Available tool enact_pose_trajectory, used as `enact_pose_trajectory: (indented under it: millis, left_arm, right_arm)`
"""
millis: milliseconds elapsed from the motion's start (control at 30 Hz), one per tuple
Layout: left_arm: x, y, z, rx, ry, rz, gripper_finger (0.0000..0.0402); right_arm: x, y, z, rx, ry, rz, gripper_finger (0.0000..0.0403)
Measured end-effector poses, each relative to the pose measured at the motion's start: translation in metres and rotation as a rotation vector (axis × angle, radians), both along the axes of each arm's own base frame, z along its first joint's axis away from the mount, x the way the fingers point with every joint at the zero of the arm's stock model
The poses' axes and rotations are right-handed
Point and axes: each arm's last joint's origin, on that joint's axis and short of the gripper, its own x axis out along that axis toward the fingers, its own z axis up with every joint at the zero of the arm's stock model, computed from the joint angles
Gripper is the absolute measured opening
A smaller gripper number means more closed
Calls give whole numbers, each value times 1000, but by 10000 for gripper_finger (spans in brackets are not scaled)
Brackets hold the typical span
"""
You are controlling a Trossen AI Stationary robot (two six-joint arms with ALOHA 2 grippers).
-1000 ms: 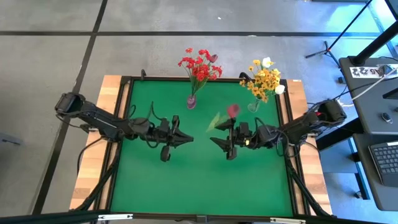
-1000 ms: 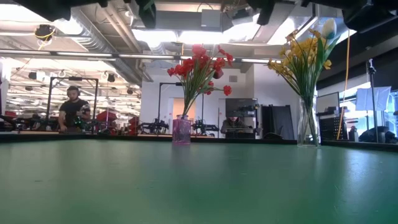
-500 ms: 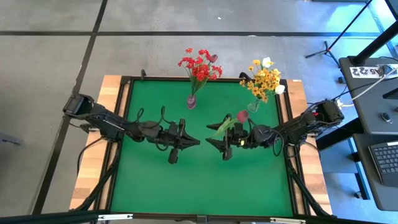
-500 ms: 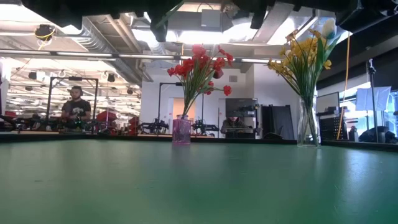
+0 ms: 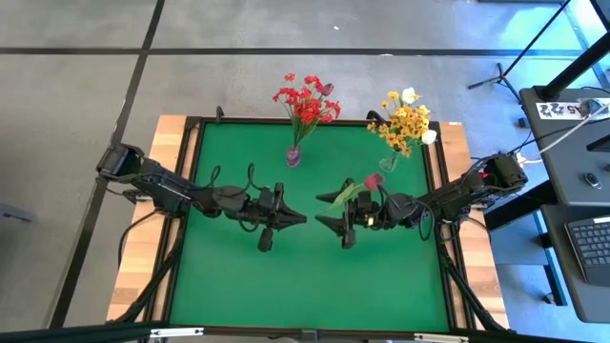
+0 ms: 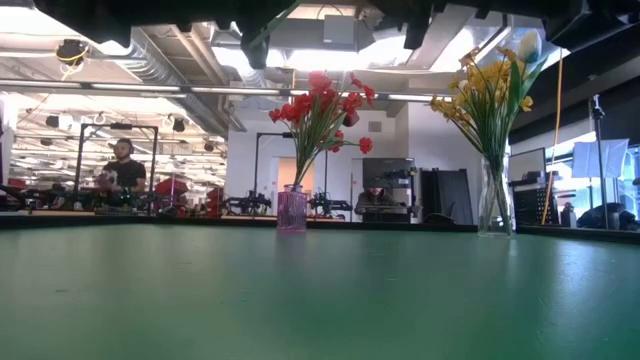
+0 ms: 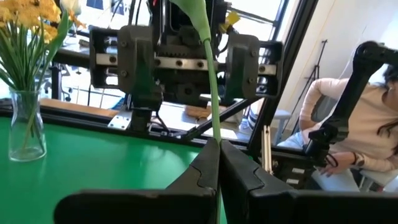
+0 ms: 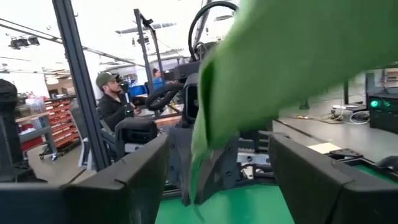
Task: Sort flowers into vase by color
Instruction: Put the red flower into the pink transparent vase
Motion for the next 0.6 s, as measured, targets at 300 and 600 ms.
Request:
enact_pose_trajectory:
  millis: [300, 600]
  left_arm:
    - [0, -2, -2, 4, 20, -6, 0]
    - [0, -1, -3, 11, 24, 14, 0]
  right_arm:
    - [1, 0, -3, -18, 32, 6, 202]
    - [2, 0, -9, -33, 93, 8, 130]
